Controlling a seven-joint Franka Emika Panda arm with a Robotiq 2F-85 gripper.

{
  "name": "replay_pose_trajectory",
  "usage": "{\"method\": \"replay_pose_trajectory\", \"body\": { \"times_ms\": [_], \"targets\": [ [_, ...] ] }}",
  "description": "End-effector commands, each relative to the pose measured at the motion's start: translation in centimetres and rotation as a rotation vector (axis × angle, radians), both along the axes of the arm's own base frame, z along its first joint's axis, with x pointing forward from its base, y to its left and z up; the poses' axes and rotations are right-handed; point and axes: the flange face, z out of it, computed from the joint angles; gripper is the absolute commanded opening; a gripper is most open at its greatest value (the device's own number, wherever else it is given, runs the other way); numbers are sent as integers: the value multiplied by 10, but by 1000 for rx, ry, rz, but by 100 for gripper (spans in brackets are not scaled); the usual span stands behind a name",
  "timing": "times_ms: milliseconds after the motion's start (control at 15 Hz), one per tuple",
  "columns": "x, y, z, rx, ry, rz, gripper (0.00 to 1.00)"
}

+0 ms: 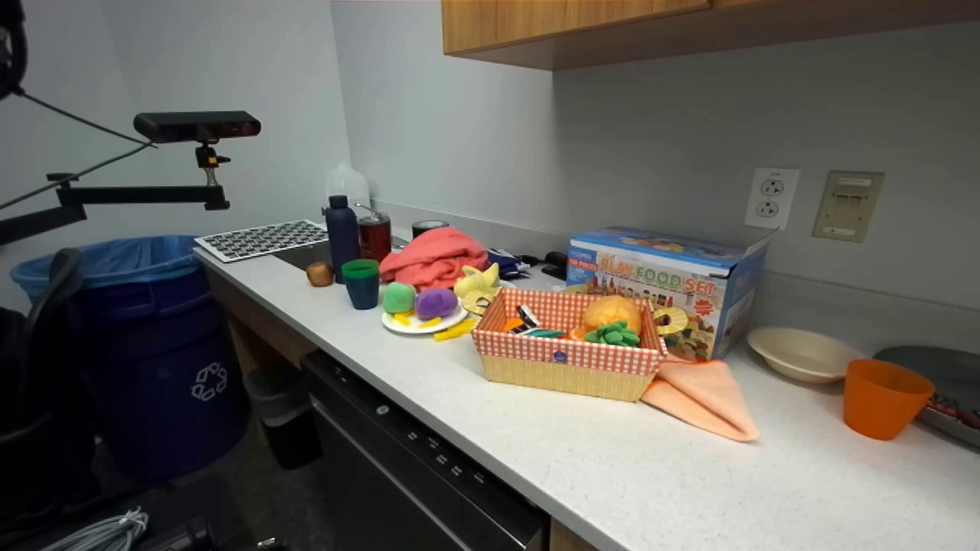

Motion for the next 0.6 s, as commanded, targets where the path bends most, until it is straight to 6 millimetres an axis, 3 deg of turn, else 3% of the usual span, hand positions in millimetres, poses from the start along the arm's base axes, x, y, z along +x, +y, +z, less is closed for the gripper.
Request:
{"method": "replay_pose_trajectory", "body": {
  "times_ms": [0, 267, 533],
  "targets": [
    [-16, -12, 14, -69, -16, -46, 100],
    [-3, -21, 15, -90, -71, -90, 100],
    [-3, -20, 11, -62, -61, -94, 100]
  ]
}}
